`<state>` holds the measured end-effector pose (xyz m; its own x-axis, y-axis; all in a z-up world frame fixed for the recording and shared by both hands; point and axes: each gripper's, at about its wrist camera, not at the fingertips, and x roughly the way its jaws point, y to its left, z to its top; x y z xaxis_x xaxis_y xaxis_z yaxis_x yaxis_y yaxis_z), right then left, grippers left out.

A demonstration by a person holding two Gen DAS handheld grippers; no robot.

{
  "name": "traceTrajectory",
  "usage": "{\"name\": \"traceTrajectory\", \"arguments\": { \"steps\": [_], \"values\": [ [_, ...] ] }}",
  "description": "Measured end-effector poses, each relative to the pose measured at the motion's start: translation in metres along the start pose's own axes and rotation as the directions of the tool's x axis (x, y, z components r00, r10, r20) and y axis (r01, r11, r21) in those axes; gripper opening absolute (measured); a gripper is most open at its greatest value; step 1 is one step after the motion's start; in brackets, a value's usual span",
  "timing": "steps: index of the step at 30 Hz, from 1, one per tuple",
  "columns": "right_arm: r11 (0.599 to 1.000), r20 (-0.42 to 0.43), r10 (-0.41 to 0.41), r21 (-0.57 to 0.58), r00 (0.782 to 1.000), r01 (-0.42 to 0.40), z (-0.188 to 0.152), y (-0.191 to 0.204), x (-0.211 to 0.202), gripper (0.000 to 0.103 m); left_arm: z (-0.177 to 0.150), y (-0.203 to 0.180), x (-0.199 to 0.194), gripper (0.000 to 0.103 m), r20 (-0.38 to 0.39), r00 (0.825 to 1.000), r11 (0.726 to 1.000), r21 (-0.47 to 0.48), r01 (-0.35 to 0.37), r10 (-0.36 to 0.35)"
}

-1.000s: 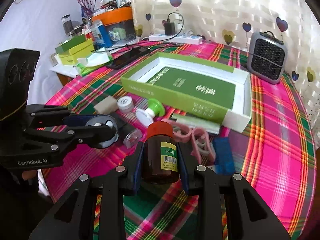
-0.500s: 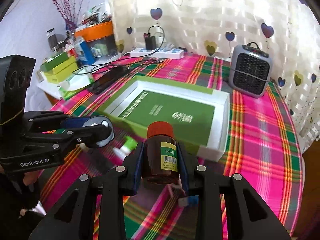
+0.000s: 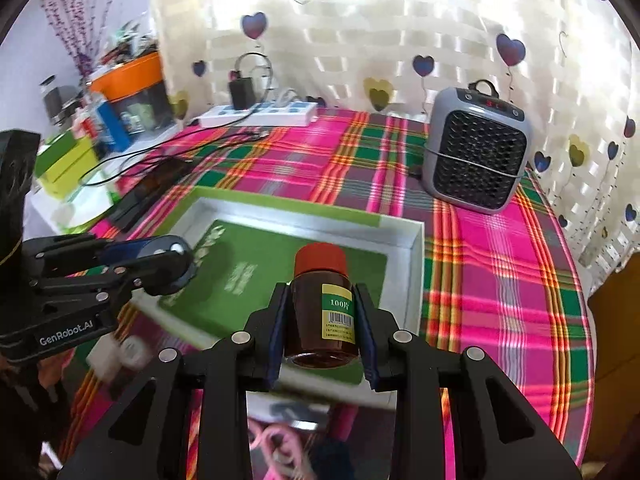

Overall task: Organize rigid objects
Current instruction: 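Carry the black disc with the left tool while the right tool carries the bottle into the green box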

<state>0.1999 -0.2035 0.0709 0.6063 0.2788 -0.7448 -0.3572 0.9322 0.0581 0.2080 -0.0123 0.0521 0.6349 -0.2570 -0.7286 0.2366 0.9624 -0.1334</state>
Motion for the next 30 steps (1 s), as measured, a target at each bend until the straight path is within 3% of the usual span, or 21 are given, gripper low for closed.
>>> {"name": "traceTrajectory", "arguments": {
  "steps": [8, 17, 30],
  "values": [
    [0.999, -0.046, -0.053, 0.011, 0.998, 0.053, 0.01, -0.008, 0.034, 0.033, 0.008, 0.007, 0.024, 0.025, -0.024, 1.0, 1.0, -0.004, -0.017, 0.017],
    [0.998, -0.069, -0.059, 0.017, 0.996, 0.06, 0.016, -0.014, 0.054, 0.033, 0.009, 0.008, 0.037, 0.025, -0.044, 0.998, 0.999, 0.005, -0.048, 0.048],
    [0.998, -0.093, -0.048, 0.027, 0.995, 0.05, 0.013, -0.015, 0.067, 0.033, 0.007, 0.013, 0.045, 0.025, -0.068, 0.997, 0.999, -0.022, -0.038, 0.036]
  ]
}}
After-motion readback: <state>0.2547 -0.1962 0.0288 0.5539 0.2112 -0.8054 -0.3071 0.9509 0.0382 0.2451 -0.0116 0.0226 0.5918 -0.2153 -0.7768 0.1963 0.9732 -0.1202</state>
